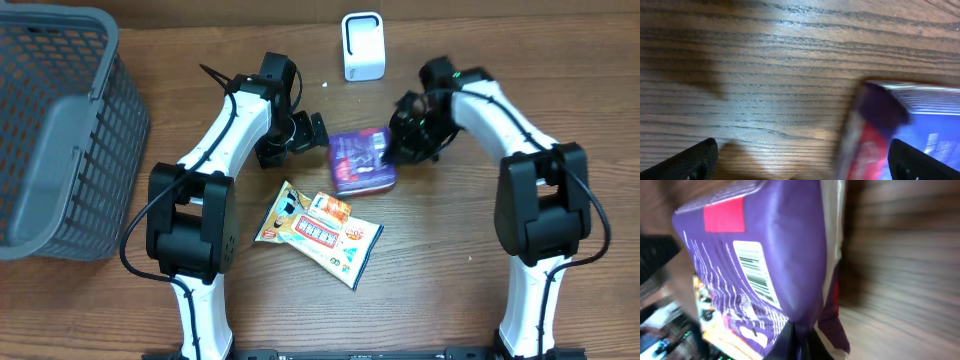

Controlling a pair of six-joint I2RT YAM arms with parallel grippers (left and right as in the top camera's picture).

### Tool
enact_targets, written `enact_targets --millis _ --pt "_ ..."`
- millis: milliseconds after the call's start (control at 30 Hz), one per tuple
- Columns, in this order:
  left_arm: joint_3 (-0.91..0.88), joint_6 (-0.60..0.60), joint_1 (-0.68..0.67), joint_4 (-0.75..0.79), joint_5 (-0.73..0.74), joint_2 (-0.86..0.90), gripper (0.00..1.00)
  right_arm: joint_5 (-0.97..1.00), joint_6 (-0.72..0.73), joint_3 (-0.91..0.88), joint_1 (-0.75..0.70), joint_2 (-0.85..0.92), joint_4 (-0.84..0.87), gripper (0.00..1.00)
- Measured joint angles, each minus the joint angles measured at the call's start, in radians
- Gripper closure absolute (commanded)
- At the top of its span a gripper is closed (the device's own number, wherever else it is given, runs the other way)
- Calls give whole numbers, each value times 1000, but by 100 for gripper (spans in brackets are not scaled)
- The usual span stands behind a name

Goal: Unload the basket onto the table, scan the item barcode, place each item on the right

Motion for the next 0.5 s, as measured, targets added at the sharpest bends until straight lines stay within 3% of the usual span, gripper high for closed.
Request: enact_targets --millis 233,367,500 --pt "-1 0 0 -1 0 0 0 398 29 295 -27 -8 -279 96" --pt "-1 0 0 -1 0 0 0 744 131 434 0 -32 -477 96" --pt "-1 0 0 -1 0 0 0 908 222 448 21 -58 -534 96"
